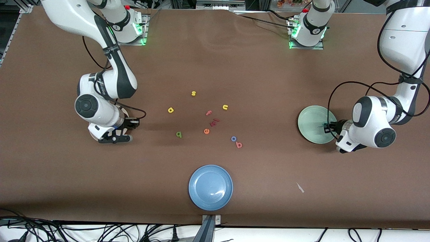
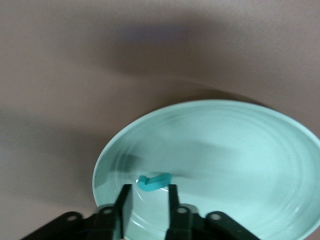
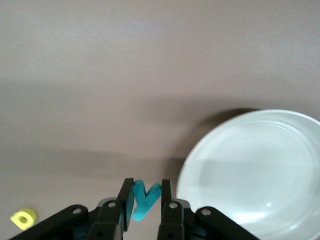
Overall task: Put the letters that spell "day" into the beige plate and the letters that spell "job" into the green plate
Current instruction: 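Drop y on the beige plate while the left gripper drops j on green, then reach the right gripper to the green b while the left gripper reaches the blue o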
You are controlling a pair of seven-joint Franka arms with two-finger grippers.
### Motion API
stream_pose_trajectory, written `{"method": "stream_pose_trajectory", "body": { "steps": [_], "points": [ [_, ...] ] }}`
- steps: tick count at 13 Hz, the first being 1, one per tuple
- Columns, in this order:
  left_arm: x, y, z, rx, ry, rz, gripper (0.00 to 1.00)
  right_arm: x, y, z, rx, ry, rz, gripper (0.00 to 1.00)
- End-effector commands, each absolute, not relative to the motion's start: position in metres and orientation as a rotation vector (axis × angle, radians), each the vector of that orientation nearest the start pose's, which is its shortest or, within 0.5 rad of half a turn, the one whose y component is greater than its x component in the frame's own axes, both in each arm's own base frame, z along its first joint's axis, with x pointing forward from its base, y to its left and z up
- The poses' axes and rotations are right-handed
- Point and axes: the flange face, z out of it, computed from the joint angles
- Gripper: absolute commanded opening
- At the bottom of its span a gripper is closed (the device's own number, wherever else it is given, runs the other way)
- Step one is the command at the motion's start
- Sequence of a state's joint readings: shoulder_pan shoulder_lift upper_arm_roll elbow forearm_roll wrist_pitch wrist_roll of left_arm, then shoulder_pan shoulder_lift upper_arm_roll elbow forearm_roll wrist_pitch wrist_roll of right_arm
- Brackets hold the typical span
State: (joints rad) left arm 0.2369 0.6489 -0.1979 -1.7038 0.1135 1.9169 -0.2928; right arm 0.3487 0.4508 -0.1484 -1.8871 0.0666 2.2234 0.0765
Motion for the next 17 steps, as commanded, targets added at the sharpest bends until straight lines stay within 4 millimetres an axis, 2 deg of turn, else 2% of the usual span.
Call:
{"method": "stream_pose_trajectory", "body": {
  "steps": [1, 3, 6, 7, 8, 9, 10, 11, 12, 15, 16, 17],
  "points": [
    [0.629, 0.017, 0.245, -3.041, -0.452, 0.581, 1.00, 0.590, 0.096, 0.272, -3.154, -0.228, 0.176, 0.06],
    [0.635, -0.026, 0.281, -3.069, -0.627, 0.540, 1.00, 0.590, 0.069, 0.270, -3.152, -0.262, 0.184, 0.08],
    [0.646, -0.114, 0.316, -3.062, -0.877, 0.447, 1.00, 0.589, 0.061, 0.261, -3.158, -0.258, 0.197, 0.11],
    [0.653, -0.146, 0.321, -3.051, -0.988, 0.419, 1.00, 0.588, 0.056, 0.258, -3.159, -0.243, 0.206, 0.12],
    [0.655, -0.183, 0.318, -3.035, -1.068, 0.405, 1.00, 0.588, 0.052, 0.254, -3.160, -0.236, 0.218, 0.12],
    [0.652, -0.217, 0.305, -3.014, -1.130, 0.408, 1.00, 0.588, 0.047, 0.249, -3.162, -0.224, 0.226, 0.18],
    [0.653, -0.243, 0.292, -3.007, -1.216, 0.374, 1.00, 0.589, 0.046, 0.246, -3.165, -0.220, 0.223, 0.35],
    [0.652, -0.266, 0.279, -3.006, -1.289, 0.344, 1.00, 0.589, 0.045, 0.245, -3.166, -0.215, 0.223, 0.87],
    [0.650, -0.285, 0.272, -3.011, -1.350, 0.307, 1.00, 0.590, 0.045, 0.247, -3.165, -0.215, 0.221, 1.00],
    [0.654, -0.331, 0.256, -2.948, -1.512, 0.235, 1.00, 0.592, 0.057, 0.252, -3.164, -0.186, 0.211, 1.00],
    [0.656, -0.343, 0.244, -2.910, -1.547, 0.208, 1.00, 0.594, 0.062, 0.255, -3.159, -0.183, 0.198, 1.00],
    [0.656, -0.357, 0.235, -2.896, -1.548, 0.166, 1.00, 0.596, 0.075, 0.259, -3.140, -0.176, 0.184, 1.00]
  ]
}}
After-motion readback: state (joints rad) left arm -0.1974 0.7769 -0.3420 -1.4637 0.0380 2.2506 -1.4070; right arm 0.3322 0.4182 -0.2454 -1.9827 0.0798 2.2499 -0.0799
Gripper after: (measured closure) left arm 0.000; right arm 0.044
